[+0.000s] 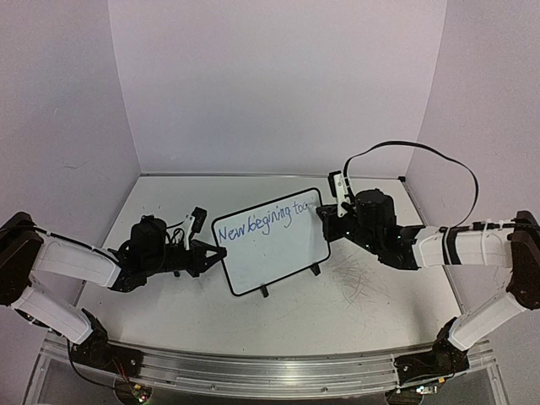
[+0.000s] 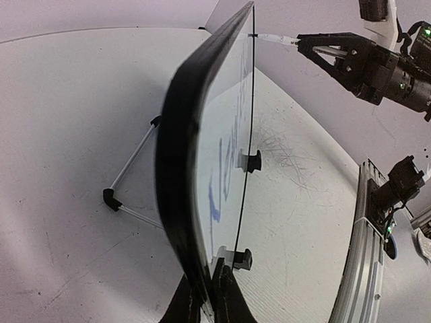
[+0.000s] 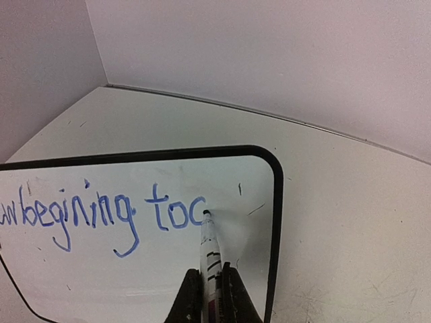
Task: Write a sentence on the whiteboard
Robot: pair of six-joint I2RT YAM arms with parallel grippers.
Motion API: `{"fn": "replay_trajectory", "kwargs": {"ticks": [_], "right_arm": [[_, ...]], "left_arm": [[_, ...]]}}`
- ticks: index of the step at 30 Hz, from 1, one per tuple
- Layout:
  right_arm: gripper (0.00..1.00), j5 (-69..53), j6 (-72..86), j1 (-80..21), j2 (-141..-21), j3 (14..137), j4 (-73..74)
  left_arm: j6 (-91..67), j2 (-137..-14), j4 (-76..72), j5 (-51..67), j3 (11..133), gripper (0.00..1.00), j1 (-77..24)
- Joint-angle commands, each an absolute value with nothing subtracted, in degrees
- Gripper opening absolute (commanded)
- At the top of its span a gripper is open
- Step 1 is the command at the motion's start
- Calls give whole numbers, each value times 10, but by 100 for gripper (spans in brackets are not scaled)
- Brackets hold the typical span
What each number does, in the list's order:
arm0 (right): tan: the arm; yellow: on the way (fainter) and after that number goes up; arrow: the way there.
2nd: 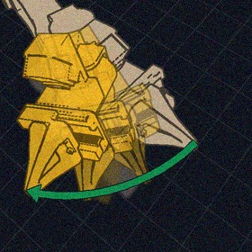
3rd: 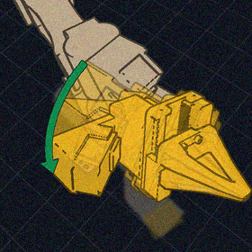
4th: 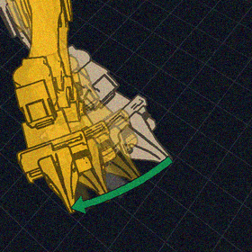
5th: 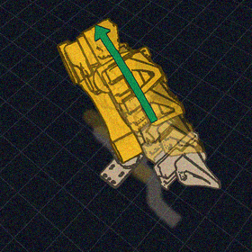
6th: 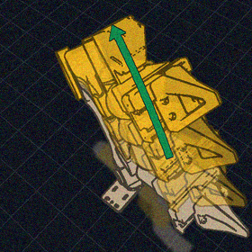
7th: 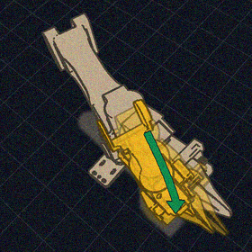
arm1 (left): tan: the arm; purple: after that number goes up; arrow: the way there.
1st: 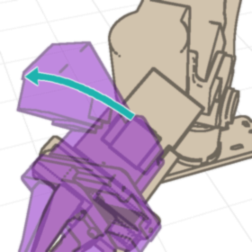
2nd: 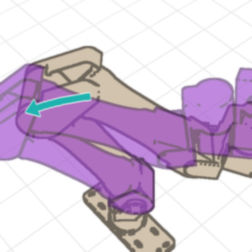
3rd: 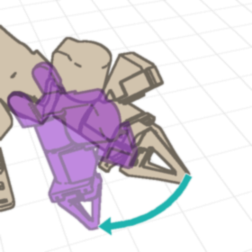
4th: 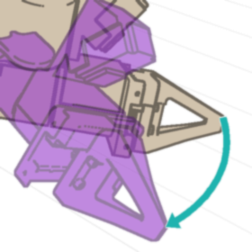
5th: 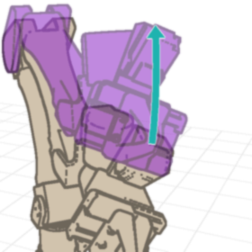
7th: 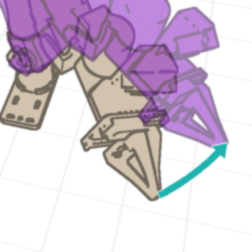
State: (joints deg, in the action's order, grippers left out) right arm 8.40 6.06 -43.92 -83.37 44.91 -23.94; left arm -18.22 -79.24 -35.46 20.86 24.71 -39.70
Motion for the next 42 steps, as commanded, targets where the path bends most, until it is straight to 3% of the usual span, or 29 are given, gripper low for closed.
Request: {"fn": "replay_trajectory", "kwargs": {"ticks": [1, 42], "right_arm": [[0, 99, 58, -438, -846, 486, -263], [0, 91, 71, -438, -825, 435, -231]], "left_arm": [[-155, -786, -316, 163, 243, 0, -392], [-156, -785, -314, 160, 241, 0, -392]]}}
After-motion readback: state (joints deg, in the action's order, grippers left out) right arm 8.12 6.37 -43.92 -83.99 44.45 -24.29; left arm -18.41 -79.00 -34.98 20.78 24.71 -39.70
